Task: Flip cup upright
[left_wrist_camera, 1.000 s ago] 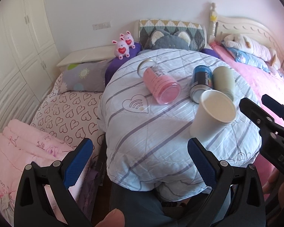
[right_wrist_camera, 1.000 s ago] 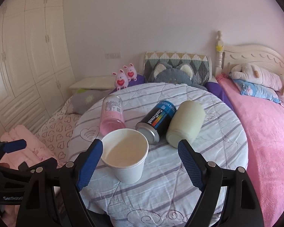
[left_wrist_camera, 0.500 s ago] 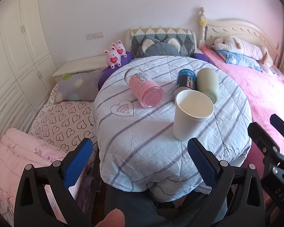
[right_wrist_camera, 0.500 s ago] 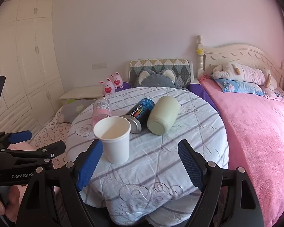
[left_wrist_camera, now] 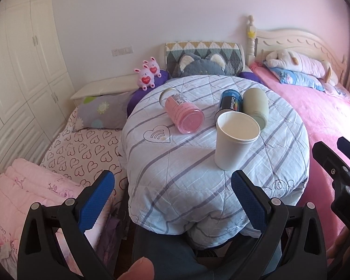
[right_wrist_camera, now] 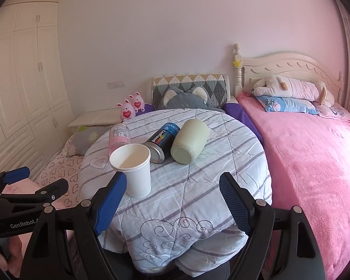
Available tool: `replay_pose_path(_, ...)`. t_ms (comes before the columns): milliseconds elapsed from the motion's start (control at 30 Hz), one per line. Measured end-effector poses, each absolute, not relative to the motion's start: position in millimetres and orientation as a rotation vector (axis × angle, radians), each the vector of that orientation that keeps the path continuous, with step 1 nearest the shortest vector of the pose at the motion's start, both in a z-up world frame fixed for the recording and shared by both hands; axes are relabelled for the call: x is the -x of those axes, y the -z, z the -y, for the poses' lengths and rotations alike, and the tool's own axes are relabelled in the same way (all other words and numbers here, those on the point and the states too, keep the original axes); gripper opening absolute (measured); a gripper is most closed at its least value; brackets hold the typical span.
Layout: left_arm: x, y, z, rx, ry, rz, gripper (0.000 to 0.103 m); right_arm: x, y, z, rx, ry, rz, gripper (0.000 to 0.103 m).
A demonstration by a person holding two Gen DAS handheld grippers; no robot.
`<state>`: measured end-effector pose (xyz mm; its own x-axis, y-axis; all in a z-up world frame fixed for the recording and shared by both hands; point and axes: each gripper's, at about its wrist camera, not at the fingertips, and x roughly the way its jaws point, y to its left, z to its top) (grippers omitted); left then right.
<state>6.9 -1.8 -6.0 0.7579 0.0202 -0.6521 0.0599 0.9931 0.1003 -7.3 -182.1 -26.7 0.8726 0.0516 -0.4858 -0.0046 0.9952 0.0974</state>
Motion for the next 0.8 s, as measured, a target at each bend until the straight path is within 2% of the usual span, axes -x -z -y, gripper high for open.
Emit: replay_pose_path(800, -5.2, 10.5, 6.3, -0.147, 0.032, -0.725, 0.103, 7.2, 28.9, 179.2, -0.091, -0.040, -0.525, 0.083)
